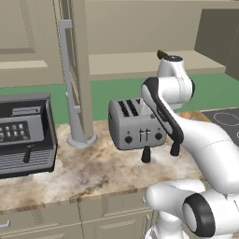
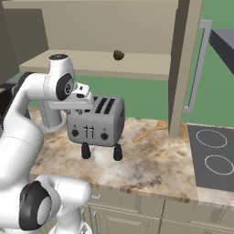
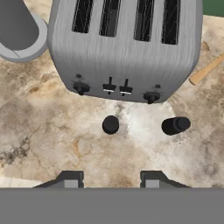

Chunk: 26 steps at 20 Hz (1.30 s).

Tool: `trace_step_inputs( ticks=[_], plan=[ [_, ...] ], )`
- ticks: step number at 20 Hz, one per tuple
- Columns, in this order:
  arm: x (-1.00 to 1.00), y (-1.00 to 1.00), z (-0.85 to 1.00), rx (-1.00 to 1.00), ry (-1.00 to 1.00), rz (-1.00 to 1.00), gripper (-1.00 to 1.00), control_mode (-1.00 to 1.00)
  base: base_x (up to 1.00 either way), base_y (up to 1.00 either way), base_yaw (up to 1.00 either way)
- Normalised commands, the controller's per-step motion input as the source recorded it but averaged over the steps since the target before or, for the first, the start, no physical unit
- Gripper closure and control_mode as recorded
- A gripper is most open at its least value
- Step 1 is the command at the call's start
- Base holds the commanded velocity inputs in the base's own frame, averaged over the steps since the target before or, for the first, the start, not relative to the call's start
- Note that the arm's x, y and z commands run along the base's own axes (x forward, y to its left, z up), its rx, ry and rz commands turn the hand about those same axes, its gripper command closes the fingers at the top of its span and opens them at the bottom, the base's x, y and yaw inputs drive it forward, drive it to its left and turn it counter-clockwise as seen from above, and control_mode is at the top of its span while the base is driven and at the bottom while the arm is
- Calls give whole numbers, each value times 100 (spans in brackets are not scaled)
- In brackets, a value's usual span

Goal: Pick the shaker and shaker from the counter and place them in the cabinet.

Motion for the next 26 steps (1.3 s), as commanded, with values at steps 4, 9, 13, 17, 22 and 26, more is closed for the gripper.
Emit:
trace_step_inputs(
  ticks=[4,9,13,17,22,26],
  plan=[
    [-2,-1,0,0,0,0,-100,-100,0,0,0],
    [-12,-21,-21,2,0,1,-100,-100,0,0,0],
    [-15,-33,-47,6,0,4,-100,-100,0,0,0],
    [-8,-25,-49,10,1,3,-100,-100,0,0,0],
    [-2,-20,-48,15,0,6,-100,-100,0,0,0],
    [0,0,-44,16,0,7,-100,-100,0,0,0]
  ],
)
